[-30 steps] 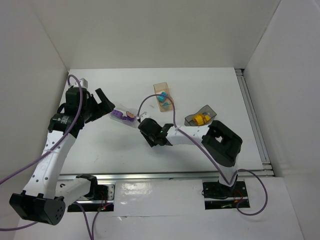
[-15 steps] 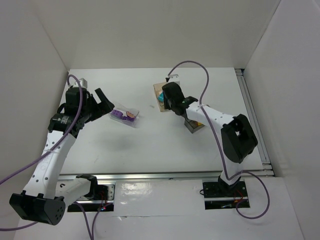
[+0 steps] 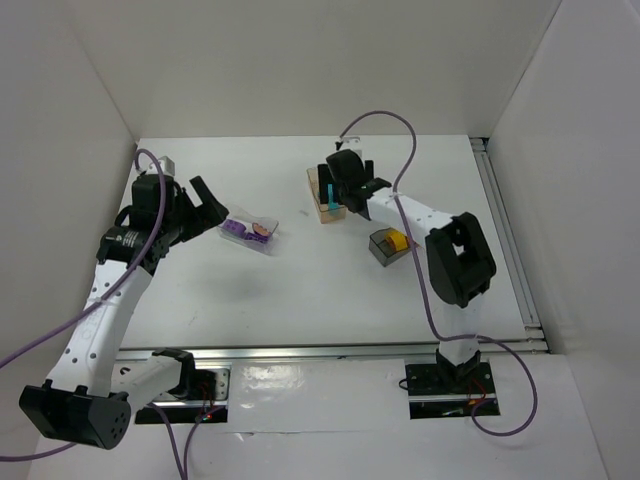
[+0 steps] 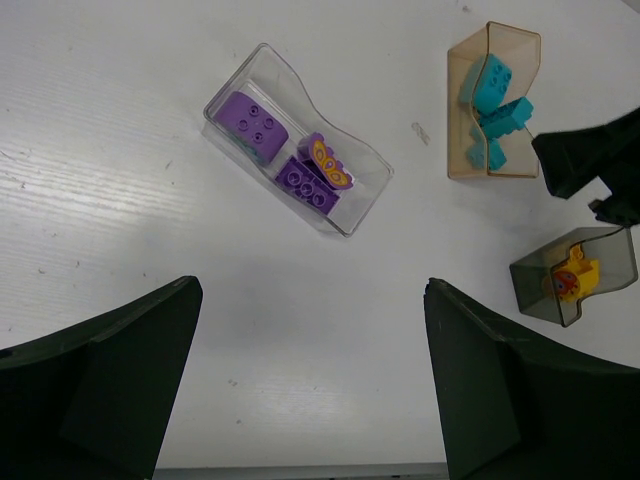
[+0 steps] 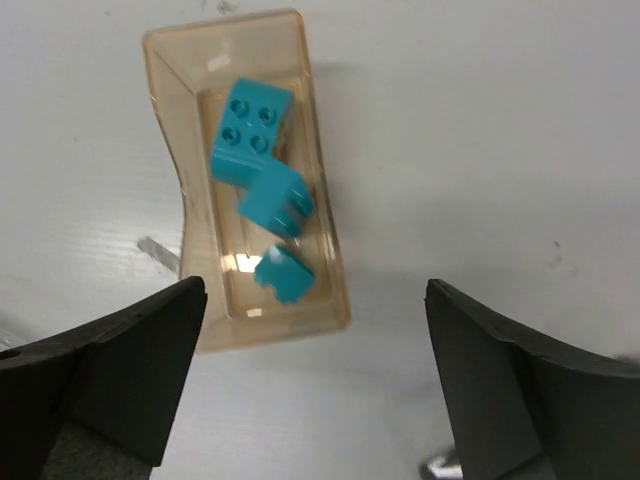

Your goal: Sort the legos into containers by color

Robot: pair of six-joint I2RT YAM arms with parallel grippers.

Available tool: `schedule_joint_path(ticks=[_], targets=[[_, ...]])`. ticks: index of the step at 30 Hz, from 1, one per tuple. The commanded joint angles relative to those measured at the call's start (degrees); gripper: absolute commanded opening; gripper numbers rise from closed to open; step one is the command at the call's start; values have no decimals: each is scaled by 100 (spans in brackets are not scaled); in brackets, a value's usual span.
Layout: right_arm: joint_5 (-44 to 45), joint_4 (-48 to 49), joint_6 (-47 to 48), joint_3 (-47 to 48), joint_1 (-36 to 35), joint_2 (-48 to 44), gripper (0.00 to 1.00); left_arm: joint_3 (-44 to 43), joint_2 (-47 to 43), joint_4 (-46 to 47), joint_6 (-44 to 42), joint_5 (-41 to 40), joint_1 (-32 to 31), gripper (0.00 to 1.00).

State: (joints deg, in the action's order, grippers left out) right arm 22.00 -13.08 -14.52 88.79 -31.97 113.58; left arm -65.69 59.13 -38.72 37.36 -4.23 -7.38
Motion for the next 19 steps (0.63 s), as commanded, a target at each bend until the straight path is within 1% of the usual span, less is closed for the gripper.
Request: schedule_joint_path(ticks=[1,2,4,5,6,8,9,10,15,16,19], targets=[[506,226,-269,-677,-47,-1169,100,-40,54,163,-159,44,-9,100],[759,227,-357,-1071,-47,-1580,100,-40,54,163,-159,45,-9,100],[1007,131,-682,-1424,23,-1969,100,-40,54,163,-159,45,-9,100],[1287,17,-831,-1748,24,-2128,100,-40,54,163,-159,45,-9,100],[1394,-97,-1111,-1899,85,-2451,100,-40,54,163,-159,45,-9,100],[1692,-483,-1429,-2198,164,-2743,100,-40,54,163,-159,45,-9,100],[1763,-607,-1570,-2513,243,-3041,100,-40,54,163,-159,45,-9,100],[1764,-747,-1719,-2681,296,-3191,100,-40,54,163,-159,45,-9,100],[1702,-801,-1720,-3753,348,-4202,100,-40,54,163,-221,177,-9,100],[1702,-801,-1720,-3886,349,-4560,100,-40,-7,163,-221,177,-9,100],[1650,-749,-1650,-4273,480,-5160,100,12,-7,233,-221,177,-9,100]])
